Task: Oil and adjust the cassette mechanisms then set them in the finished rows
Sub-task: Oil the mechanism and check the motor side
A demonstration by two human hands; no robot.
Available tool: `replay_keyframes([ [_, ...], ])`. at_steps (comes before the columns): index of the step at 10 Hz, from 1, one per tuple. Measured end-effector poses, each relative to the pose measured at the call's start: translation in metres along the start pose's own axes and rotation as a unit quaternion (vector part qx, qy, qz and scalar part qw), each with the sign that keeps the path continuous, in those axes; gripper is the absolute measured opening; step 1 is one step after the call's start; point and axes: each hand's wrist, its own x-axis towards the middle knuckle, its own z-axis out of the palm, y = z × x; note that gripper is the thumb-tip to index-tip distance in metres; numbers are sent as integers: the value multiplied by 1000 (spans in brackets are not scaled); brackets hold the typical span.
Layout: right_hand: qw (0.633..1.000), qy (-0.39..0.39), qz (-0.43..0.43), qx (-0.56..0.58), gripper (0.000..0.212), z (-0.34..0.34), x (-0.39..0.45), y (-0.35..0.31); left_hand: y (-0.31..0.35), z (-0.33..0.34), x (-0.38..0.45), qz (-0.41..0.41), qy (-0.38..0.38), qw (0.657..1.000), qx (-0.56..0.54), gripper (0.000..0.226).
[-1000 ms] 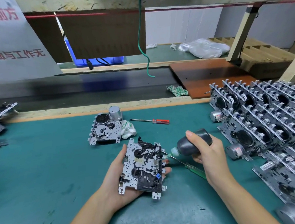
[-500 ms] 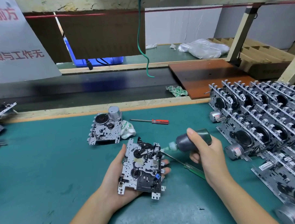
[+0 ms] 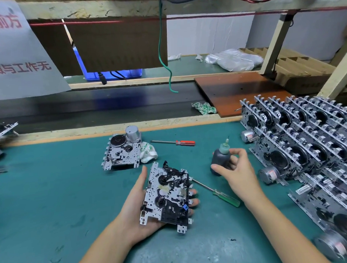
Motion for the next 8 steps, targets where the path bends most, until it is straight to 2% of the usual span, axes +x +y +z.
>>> replay_keyframes([
  [1, 976, 135, -136, -107, 54, -8, -10, -13, 5, 9, -13, -70, -157, 985, -24, 89],
  [2, 912, 95, -343, -204, 28, -14, -31, -27, 9, 17, -22, -69, -179, 979, 62, 88],
  [3, 818, -91, -408, -395, 43, -10, -53, -21, 12, 21, -27, -78, -142, 972, 172, 80],
  [4, 762, -187, -396, -478, 44, -13, -63, -17, 18, 27, -28, -93, -96, 960, 246, 77],
  [5, 742, -199, -390, -507, 35, -21, -65, -18, 26, 33, -28, -98, -75, 940, 317, 76],
  [6, 745, -178, -392, -509, 47, -28, -68, -14, 31, 22, -36, -43, -78, 941, 328, 93],
  [7, 776, -144, -387, -477, 57, -29, -75, -9, 25, 18, -49, 88, 82, 897, 426, 97],
  [8, 785, -103, -395, -467, 54, -23, -81, 0, 1, 17, -76, 235, 258, 613, 709, 91],
])
